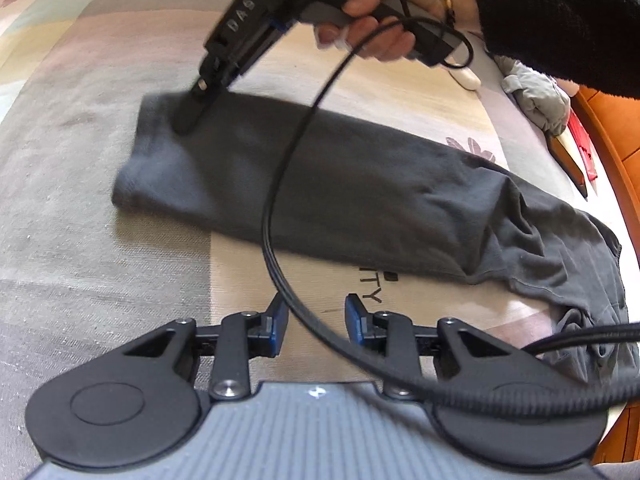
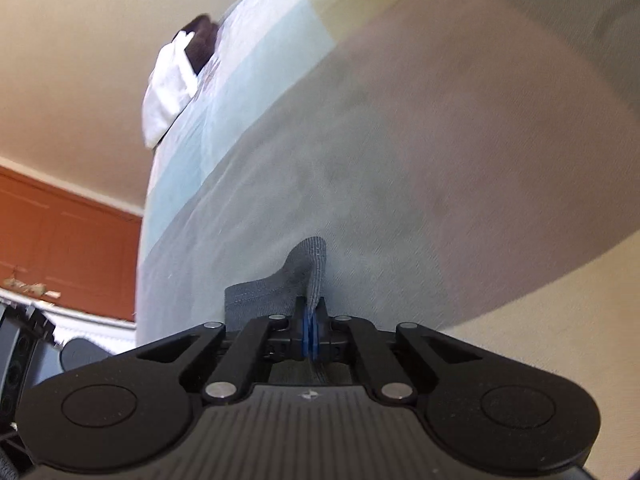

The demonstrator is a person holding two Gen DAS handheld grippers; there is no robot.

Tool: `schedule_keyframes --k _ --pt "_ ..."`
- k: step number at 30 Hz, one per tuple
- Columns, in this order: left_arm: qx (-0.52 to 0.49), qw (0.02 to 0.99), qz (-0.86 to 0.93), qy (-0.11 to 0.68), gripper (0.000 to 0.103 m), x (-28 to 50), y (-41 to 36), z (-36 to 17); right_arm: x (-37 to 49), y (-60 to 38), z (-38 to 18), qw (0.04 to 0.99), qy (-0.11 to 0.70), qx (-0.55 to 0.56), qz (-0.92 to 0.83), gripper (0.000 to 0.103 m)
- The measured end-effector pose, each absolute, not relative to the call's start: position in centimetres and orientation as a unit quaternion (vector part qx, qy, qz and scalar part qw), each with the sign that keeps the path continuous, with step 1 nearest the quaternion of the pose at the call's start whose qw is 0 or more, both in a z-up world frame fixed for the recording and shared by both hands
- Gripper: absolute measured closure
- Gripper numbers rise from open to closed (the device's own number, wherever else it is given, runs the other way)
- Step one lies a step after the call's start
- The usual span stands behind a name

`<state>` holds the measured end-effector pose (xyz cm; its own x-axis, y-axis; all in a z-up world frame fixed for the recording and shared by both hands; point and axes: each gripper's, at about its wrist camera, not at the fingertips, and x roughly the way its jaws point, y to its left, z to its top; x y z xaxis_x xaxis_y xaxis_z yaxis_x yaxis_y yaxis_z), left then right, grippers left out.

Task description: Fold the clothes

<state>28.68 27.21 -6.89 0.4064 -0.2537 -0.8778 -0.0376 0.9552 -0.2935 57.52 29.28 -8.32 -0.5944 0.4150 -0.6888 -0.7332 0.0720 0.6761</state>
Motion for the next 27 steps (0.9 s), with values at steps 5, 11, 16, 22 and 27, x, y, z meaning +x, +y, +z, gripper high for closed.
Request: schedule_keyframes --k 5,11,16,22,27 --pt "-0.140 0.829 -0.062 0.538 0.073 28.8 27.3 -6.8 60.7 29.4 -6.5 0.483 0.574 -0.137 0.647 0.100" --pt "-0.148 0.829 -0.057 0.537 0.073 28.8 27.5 -6.8 63.0 29.6 -5.5 0.513 0.569 -0.137 0.627 0.098" --pt "-0.146 0.828 -0.054 0.538 0.073 28.4 27.8 -6.7 63.1 27.6 -5.2 0.514 0.579 -0.135 0.619 0.076" --pt "-0.150 0.827 -0.056 0.539 0.073 28.4 27.9 -7.0 63.6 22.7 -5.4 0.504 0.606 -0.143 0.599 0.067" --pt "-0.149 0.825 -0.065 0.541 0.073 28.6 27.7 -7.2 62.6 18.4 -6.3 0.501 0.621 -0.148 0.584 0.066"
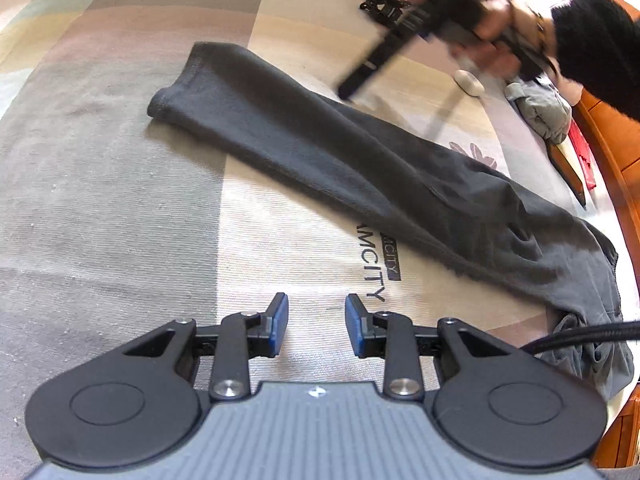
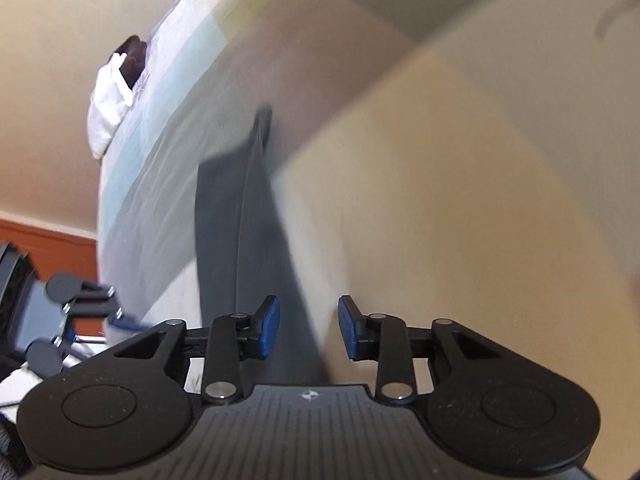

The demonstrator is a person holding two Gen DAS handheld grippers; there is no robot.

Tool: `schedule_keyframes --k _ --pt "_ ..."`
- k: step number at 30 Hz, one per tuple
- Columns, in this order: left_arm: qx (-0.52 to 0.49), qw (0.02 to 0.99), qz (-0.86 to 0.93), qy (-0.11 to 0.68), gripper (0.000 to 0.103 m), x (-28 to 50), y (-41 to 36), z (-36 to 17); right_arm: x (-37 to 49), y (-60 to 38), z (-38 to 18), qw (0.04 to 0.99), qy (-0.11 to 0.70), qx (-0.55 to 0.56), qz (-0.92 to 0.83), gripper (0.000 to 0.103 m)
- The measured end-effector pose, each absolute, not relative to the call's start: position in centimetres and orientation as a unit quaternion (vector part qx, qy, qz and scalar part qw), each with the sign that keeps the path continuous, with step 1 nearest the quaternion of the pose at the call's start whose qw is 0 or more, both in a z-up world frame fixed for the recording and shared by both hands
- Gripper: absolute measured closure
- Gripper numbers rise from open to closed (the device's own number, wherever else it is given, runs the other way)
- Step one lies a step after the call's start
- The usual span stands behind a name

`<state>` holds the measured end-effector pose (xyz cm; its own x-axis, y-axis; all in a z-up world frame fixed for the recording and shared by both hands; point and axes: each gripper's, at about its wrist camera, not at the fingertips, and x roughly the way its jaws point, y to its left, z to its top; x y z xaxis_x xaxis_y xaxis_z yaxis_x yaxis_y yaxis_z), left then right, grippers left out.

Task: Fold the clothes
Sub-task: 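Release and regrasp the leg with the right gripper, smoothing it flat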

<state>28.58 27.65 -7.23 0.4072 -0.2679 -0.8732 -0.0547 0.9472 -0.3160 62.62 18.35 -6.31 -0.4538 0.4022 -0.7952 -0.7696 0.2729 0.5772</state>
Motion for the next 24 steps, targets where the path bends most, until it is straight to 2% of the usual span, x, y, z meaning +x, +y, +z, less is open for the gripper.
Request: schedule_keyframes --k 9,10,11,12,13,20,24 --pt "-0.129 0.824 -0.082 0.545 0.072 29.8 26.4 -7.2 59.1 13.8 -6.8 0.512 0.607 -0.152 0.589 0.070" --pt "-0.127 0.825 -0.082 0.545 0.072 29.9 26.2 -7.1 58.6 13.9 -6.8 0.513 0.598 -0.164 0.593 0.073" --pt "-0.126 0.825 -0.083 0.545 0.072 30.1 26.0 -7.1 58.3 14.1 -6.7 0.519 0.593 -0.172 0.590 0.088" --pt "-0.124 0.825 -0.084 0.545 0.072 30.1 25.9 -7.0 58.3 14.1 -6.6 0.526 0.590 -0.177 0.586 0.098" --pt "-0.123 0.826 -0.085 0.544 0.072 30.2 25.7 -7.0 58.3 14.2 -6.5 0.533 0.587 -0.182 0.582 0.100" --pt "-0.113 0.825 -0.095 0.546 0.072 30.1 24.9 -6.8 59.4 13.0 -4.7 0.593 0.561 -0.183 0.548 0.100" --pt "-0.110 0.824 -0.096 0.547 0.072 30.0 24.7 -6.8 60.1 12.5 -4.8 0.602 0.572 -0.160 0.534 0.099"
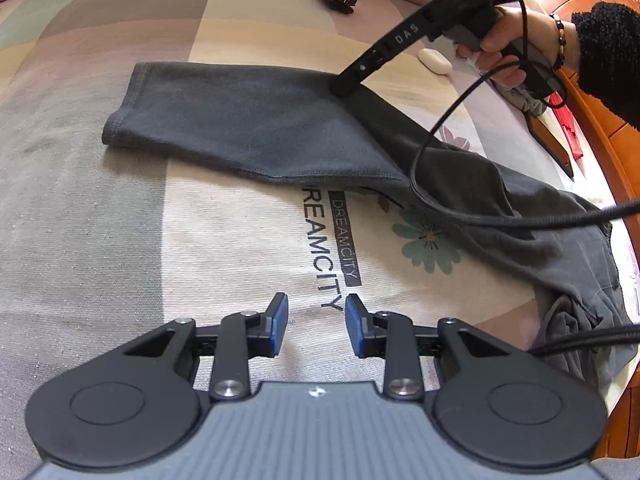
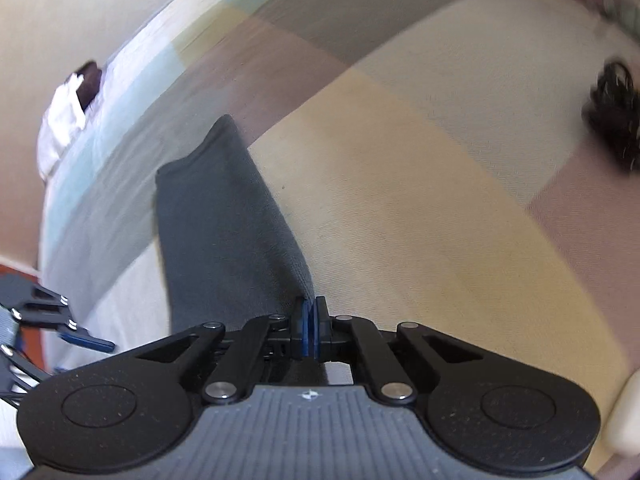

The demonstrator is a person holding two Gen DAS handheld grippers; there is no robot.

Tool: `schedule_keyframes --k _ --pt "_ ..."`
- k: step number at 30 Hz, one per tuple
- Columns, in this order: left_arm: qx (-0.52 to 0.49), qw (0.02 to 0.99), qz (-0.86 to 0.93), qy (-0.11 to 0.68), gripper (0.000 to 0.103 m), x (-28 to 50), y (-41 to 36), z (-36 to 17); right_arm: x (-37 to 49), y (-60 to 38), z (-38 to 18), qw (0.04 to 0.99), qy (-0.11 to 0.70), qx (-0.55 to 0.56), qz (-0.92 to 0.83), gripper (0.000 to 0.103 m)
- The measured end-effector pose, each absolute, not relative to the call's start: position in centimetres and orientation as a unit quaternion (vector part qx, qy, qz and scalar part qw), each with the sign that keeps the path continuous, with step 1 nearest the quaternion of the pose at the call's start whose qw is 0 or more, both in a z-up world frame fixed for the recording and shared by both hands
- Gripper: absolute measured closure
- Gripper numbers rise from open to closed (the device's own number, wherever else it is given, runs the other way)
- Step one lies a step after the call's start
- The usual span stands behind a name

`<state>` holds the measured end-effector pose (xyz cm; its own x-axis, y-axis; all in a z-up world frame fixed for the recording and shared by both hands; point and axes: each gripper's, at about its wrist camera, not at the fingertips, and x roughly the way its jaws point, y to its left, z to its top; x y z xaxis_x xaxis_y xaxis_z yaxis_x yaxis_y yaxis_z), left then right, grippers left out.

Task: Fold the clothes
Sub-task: 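Release and regrasp the leg with the right gripper, smoothing it flat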

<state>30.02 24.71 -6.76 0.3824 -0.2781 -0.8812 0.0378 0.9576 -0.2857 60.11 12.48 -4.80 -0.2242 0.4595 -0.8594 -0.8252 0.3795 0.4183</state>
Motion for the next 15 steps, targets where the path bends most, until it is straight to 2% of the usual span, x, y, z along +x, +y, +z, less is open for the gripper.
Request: schedule_keyframes --k 2,7,10,15 --pt "-0.106 0.824 -0.096 0.548 0.072 30.0 24.6 -6.6 59.9 12.4 -4.6 0.598 0.575 -0.156 0.536 0.092" --pt "-0.092 0.825 -0.101 0.549 0.072 30.1 24.0 -6.2 59.7 10.0 -3.1 0.603 0.575 -0.137 0.536 0.084" --pt "-0.082 0.824 -0.105 0.551 0.072 30.2 23.3 -6.0 59.7 6.1 -2.6 0.609 0.588 -0.147 0.512 0.075" --pt "-0.066 0.822 -0.112 0.554 0.072 30.3 22.1 -5.7 58.3 -2.8 -4.2 0.607 0.631 -0.190 0.445 0.070"
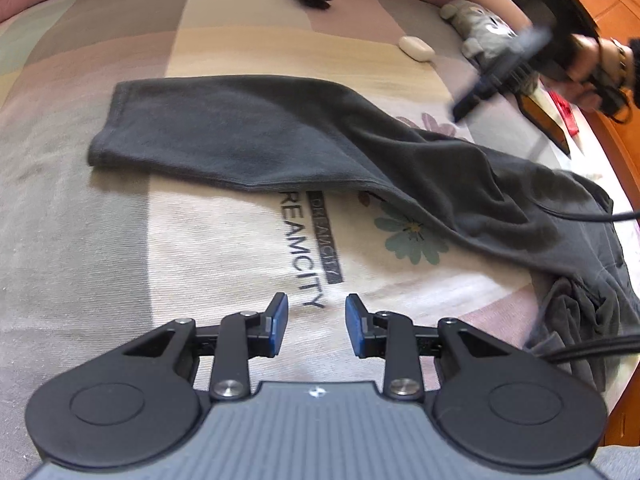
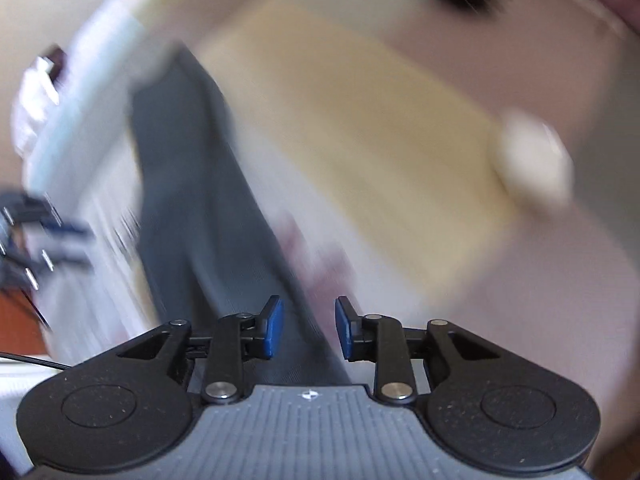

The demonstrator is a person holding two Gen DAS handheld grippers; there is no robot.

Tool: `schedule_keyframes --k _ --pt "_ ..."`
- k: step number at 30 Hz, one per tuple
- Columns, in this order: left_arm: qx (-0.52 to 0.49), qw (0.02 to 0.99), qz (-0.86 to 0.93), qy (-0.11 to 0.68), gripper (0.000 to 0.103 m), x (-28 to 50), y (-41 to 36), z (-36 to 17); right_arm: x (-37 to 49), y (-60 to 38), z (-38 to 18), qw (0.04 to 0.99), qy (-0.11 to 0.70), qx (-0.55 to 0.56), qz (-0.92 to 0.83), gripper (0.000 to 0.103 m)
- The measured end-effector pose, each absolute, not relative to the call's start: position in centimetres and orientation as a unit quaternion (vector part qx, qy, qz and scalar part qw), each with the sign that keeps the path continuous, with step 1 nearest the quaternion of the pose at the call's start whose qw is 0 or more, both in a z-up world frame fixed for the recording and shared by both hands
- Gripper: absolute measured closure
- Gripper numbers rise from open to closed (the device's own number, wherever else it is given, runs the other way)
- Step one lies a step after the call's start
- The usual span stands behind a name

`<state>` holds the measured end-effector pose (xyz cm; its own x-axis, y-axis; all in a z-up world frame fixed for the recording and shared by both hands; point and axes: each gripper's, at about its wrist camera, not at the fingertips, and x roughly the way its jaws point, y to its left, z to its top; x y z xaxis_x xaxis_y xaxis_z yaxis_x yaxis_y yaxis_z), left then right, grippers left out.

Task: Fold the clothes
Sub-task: 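Release and regrasp the leg with the right gripper, smoothing it flat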

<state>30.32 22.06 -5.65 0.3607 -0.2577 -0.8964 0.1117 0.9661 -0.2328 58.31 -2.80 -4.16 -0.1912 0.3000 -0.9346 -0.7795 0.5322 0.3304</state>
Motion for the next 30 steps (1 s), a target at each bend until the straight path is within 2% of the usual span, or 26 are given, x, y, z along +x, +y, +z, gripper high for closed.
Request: schedule_keyframes --k 3,6,7,8,9,10,12,16,22,26,30 --pt "-0.056 0.820 -0.124 0.555 0.072 30.6 20.6 -5.8 57.0 -7.6 -6.0 0.608 0.651 -0.204 0.405 0.071" --pt "-0.043 0.818 -0.138 0.556 0.072 30.8 18.8 -5.8 55.8 -9.7 -6.0 0.637 0.635 -0.172 0.403 0.072" --pt "-0.038 0.818 -0.143 0.556 0.072 30.9 18.2 -5.7 55.2 -9.5 -5.9 0.645 0.624 -0.183 0.401 0.075" --pt "-0.033 0.818 -0.148 0.556 0.072 30.9 17.6 -5.6 54.6 -9.1 -6.0 0.648 0.614 -0.199 0.404 0.089" --pt "-0.028 0.817 -0.152 0.555 0.072 30.9 17.1 -5.4 53.9 -8.6 -6.0 0.651 0.604 -0.215 0.406 0.098" --pt "-0.024 0.817 -0.157 0.554 0.072 30.9 16.5 -5.2 53.3 -8.2 -6.0 0.653 0.594 -0.232 0.409 0.099" --pt "-0.016 0.817 -0.164 0.553 0.072 30.8 15.5 -4.9 53.1 -8.0 -5.5 0.666 0.577 -0.242 0.405 0.100" --pt "-0.005 0.815 -0.173 0.552 0.072 30.6 14.0 -4.5 55.3 -9.8 -4.2 0.716 0.564 -0.181 0.370 0.100" --pt "0.008 0.815 -0.191 0.548 0.072 30.5 11.9 -3.8 54.6 -12.8 -2.4 0.731 0.563 -0.125 0.365 0.092" --pt "0.026 0.815 -0.203 0.543 0.071 31.2 10.7 -3.8 52.9 -15.9 -0.7 0.738 0.566 -0.073 0.360 0.091" --pt "0.033 0.815 -0.212 0.538 0.071 32.4 9.5 -4.0 49.9 -17.1 -3.6 0.731 0.586 -0.133 0.325 0.091"
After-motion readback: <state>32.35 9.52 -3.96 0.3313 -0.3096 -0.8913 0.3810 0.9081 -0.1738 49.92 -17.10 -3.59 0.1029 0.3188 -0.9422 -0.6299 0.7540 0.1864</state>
